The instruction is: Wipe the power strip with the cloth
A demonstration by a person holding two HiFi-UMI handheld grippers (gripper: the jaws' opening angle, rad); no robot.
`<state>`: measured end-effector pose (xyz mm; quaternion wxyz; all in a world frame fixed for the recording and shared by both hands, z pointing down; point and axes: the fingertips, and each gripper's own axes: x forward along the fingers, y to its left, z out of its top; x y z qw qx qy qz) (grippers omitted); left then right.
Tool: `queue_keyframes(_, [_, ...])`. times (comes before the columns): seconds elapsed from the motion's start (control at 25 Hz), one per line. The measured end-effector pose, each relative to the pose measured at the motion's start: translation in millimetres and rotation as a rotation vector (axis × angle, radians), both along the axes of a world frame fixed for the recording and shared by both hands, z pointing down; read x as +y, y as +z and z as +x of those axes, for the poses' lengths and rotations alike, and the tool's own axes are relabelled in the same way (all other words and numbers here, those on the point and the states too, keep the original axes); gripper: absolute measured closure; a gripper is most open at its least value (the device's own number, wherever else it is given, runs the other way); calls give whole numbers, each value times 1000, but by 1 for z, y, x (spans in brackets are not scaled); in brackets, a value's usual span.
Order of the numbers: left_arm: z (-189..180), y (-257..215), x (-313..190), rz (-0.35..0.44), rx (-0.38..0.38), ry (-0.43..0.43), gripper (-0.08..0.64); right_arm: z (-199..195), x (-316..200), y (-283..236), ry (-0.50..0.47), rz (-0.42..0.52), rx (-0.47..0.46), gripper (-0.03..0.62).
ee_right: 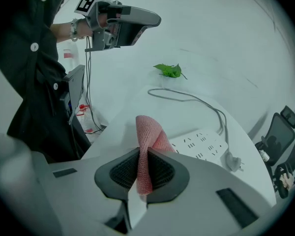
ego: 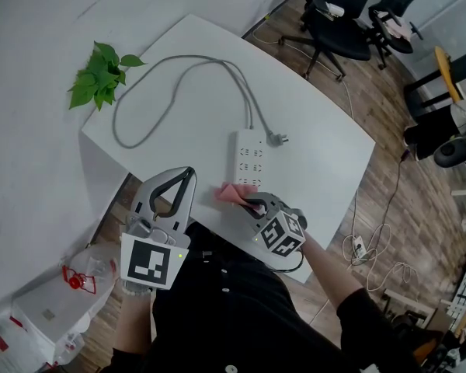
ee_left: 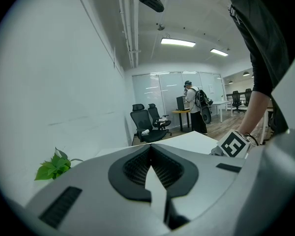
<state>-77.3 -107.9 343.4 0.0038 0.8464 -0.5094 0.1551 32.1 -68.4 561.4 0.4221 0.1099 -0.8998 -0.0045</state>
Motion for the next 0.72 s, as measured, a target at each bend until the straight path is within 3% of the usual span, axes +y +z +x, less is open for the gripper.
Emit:
queue_keyframes(0.44, [10, 1, -5, -1, 1, 35, 548, 6, 30, 5, -8, -13, 9, 535])
queue_keyframes(0.72, [16, 3, -10, 1, 4, 70, 547, 4, 23, -5, 75, 4, -22, 535])
